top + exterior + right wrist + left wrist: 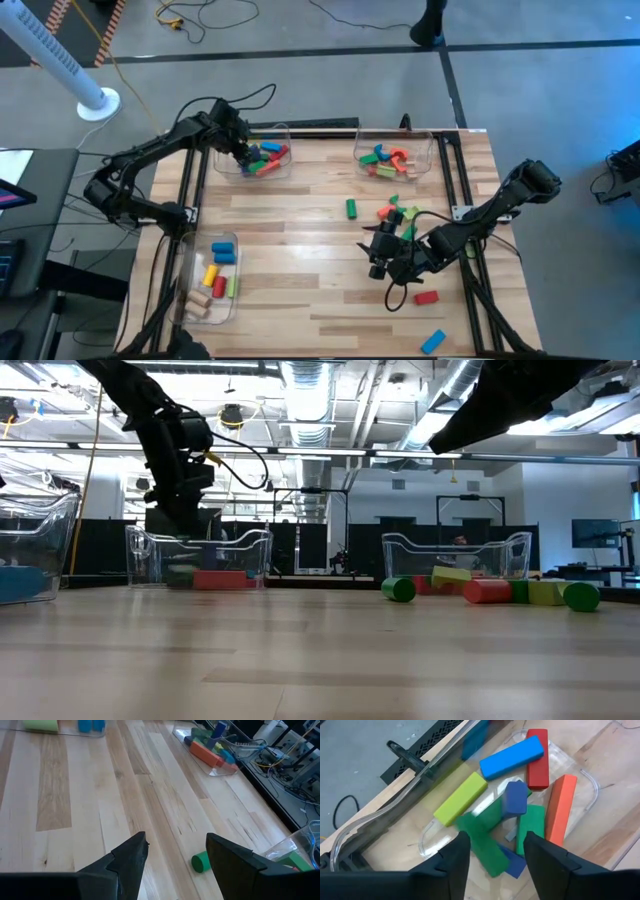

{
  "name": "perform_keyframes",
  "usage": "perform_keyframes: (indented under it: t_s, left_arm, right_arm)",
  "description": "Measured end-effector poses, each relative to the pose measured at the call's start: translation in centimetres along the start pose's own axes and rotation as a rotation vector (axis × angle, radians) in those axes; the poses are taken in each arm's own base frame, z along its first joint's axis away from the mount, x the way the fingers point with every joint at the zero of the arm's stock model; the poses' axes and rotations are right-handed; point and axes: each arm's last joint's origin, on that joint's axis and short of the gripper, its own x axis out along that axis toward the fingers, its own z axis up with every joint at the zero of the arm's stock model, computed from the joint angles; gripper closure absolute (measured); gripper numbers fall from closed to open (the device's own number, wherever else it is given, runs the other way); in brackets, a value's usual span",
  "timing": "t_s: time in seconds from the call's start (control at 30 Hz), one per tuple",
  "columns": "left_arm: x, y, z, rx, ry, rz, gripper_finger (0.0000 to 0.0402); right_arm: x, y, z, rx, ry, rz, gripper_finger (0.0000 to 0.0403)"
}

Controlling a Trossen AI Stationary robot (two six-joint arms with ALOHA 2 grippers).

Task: Sort blocks by size
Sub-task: Put the orange cylindrical block into the bottom left transparent bin

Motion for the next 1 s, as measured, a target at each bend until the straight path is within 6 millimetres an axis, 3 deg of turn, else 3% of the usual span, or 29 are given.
perform_keyframes:
  t_s: [0.23, 0.5, 0.8, 1.0]
  left_arm:
    - [-0.7, -0.7, 0.1, 0.022, -0.028, -0.011, 0.0210]
    - [-4.4, -2.9, 0.4, 0.098, -0.206, -0.054, 0.0211]
    - [-10.0, -7.5, -1.0, 0.231, -0.402, -0.280, 0.0211]
    - [-12.2, -11.3, -2.3, 0.370, -0.468, -0.442, 0.0211]
  right_arm:
    - [0.0, 0.0, 0.0, -0.001, 0.001, 0.000, 0.0163]
    - [0.0, 0.0, 0.0, -0.005, 0.003, -0.002, 0.0163]
    - [0.0, -0.1, -0.1, -0.013, 0.008, -0.005, 0.0163]
    - [0.1, -0.3, -0.2, -0.024, 0.000, -0.050, 0.0163]
